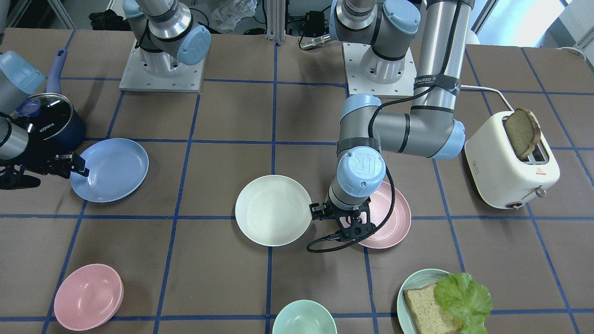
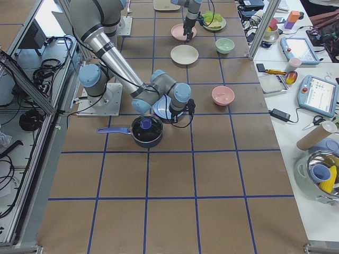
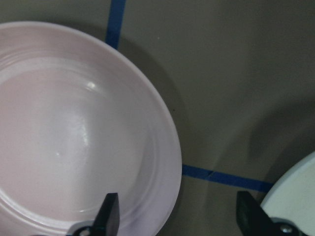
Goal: Stack three plates with pink and blue
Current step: 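Grasp the pink plate rim with the left gripper, then lift the pink plate onto the cream plate with the left gripper, then release the pink plate with the left gripper while the right lifts the blue plate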
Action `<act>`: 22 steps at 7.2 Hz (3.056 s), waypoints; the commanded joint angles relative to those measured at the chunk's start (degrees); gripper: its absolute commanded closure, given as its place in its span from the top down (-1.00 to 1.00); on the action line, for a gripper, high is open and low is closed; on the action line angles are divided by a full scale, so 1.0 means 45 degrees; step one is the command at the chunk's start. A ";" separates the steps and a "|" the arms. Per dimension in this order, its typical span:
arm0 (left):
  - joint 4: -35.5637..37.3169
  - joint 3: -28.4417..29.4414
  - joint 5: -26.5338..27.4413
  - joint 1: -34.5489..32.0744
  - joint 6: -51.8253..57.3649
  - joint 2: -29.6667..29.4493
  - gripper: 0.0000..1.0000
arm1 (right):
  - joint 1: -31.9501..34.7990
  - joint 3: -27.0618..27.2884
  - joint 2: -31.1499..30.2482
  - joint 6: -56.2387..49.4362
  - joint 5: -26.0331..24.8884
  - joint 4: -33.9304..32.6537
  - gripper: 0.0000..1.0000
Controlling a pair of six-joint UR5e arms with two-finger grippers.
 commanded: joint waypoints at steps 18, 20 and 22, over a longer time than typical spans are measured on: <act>-0.2662 0.5561 0.0953 -0.4648 -0.5342 -0.2142 0.98 | 0.2590 -0.3980 -0.0108 0.2987 -0.0065 0.3729 -1.00; -0.2643 0.5600 0.0855 -0.4357 -0.5050 -0.1539 1.00 | 0.2630 -0.3941 -0.0107 0.3260 -0.0006 0.3710 -1.00; -0.3418 0.5542 0.0797 -0.3267 -0.2776 -0.0429 1.00 | 0.3464 -0.3922 -0.0165 0.4368 0.0033 0.3710 -1.00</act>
